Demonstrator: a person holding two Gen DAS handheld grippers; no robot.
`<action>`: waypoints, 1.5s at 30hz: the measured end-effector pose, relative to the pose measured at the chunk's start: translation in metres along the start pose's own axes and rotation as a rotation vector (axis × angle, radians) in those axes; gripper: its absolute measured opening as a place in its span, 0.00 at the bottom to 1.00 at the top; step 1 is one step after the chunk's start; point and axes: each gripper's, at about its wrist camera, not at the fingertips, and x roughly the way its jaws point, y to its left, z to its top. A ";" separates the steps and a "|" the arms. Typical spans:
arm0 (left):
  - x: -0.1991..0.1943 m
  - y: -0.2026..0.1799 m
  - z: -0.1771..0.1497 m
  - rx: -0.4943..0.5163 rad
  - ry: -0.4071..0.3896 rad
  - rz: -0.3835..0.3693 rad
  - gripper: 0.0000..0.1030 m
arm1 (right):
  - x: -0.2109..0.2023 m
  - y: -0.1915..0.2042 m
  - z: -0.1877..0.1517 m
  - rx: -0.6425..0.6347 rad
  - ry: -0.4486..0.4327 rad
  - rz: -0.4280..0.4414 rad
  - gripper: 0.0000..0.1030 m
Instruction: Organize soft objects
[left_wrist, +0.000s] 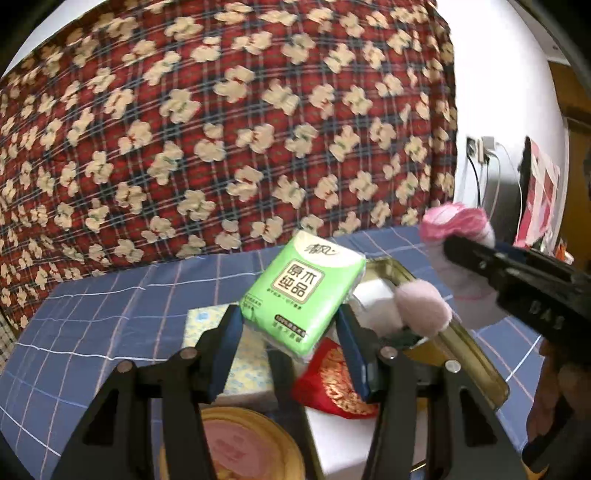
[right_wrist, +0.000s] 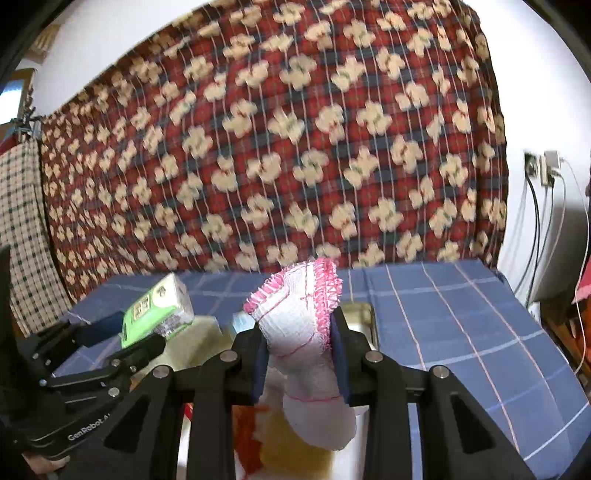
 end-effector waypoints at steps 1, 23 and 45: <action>0.002 -0.003 -0.001 0.003 0.006 -0.006 0.50 | 0.001 -0.002 -0.004 0.003 0.011 0.001 0.32; 0.014 -0.028 -0.007 0.078 0.025 0.004 0.71 | 0.010 -0.011 -0.050 0.000 0.109 -0.003 0.60; -0.031 0.015 -0.010 -0.050 -0.044 -0.012 0.99 | -0.037 0.016 -0.051 0.009 -0.012 0.003 0.80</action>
